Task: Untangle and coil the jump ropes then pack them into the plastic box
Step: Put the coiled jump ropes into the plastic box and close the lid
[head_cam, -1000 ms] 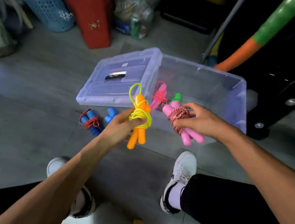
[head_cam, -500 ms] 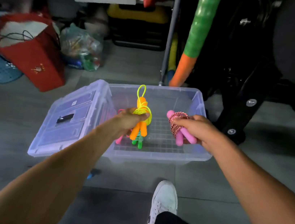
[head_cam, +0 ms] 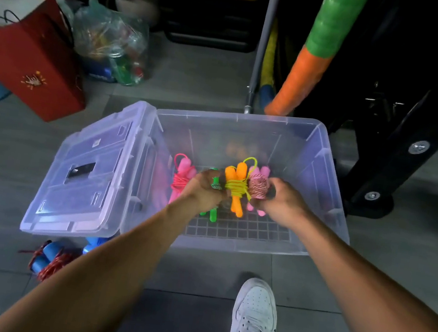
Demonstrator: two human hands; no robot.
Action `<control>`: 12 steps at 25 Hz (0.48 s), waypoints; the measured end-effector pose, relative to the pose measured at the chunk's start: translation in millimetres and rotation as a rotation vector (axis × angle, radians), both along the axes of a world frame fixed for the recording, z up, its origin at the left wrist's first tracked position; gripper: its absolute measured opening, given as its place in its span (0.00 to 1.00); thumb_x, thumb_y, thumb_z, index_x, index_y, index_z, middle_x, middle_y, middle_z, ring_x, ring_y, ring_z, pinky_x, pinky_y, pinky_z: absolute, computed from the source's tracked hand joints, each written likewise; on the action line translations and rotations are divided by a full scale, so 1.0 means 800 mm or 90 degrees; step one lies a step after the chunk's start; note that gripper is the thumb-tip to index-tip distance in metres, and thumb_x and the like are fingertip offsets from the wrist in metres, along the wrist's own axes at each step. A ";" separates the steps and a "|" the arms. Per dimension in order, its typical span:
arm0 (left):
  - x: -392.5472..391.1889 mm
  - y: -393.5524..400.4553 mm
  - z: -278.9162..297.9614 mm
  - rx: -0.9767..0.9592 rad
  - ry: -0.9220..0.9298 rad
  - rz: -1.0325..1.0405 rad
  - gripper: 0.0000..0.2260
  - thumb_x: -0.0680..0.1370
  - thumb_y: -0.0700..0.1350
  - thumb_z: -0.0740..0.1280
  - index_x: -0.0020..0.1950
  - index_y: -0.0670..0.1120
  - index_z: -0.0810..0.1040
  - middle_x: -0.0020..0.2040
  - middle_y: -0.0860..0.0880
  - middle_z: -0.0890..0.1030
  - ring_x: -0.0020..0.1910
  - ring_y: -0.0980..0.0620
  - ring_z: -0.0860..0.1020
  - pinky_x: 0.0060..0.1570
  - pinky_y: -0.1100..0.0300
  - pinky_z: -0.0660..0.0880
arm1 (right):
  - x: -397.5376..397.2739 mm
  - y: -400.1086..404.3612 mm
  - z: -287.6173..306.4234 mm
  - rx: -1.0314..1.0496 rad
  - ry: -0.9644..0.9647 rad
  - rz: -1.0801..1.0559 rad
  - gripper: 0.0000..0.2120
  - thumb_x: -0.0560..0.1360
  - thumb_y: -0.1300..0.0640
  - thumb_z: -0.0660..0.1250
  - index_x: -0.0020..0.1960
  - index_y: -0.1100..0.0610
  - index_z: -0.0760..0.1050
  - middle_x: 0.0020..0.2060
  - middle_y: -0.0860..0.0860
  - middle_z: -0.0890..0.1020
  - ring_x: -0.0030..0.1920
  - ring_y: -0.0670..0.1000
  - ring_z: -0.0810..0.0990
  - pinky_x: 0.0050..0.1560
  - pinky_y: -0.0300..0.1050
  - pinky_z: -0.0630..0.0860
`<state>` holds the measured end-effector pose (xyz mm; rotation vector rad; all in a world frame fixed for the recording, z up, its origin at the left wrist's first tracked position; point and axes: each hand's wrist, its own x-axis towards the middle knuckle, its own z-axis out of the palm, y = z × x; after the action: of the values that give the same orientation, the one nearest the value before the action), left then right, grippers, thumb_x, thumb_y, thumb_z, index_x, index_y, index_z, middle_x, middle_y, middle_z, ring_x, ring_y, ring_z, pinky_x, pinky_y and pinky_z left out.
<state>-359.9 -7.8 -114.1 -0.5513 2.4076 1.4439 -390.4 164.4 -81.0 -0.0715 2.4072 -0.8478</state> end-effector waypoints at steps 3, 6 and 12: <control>0.032 -0.029 0.016 0.051 0.022 0.082 0.09 0.72 0.37 0.72 0.52 0.42 0.83 0.51 0.39 0.83 0.48 0.42 0.81 0.45 0.61 0.73 | 0.012 -0.013 -0.002 0.020 0.075 0.033 0.13 0.69 0.60 0.71 0.53 0.55 0.79 0.58 0.54 0.80 0.66 0.55 0.72 0.63 0.44 0.70; 0.080 -0.058 0.053 0.079 0.085 0.132 0.12 0.69 0.38 0.67 0.37 0.56 0.83 0.39 0.48 0.84 0.40 0.45 0.81 0.47 0.52 0.77 | 0.029 -0.038 0.042 0.038 0.100 0.125 0.09 0.69 0.60 0.69 0.49 0.51 0.79 0.42 0.47 0.83 0.53 0.53 0.80 0.60 0.52 0.73; 0.214 -0.111 0.121 0.147 0.147 0.331 0.14 0.75 0.29 0.60 0.43 0.45 0.80 0.37 0.44 0.82 0.30 0.56 0.78 0.33 0.64 0.74 | 0.108 -0.132 0.161 0.069 0.154 0.414 0.10 0.73 0.58 0.68 0.54 0.56 0.79 0.49 0.51 0.84 0.51 0.52 0.80 0.48 0.42 0.72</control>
<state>-188.6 -96.6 -17.0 -1.0585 2.3145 2.0636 -304.2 59.0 47.5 -0.9036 2.4003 -0.4176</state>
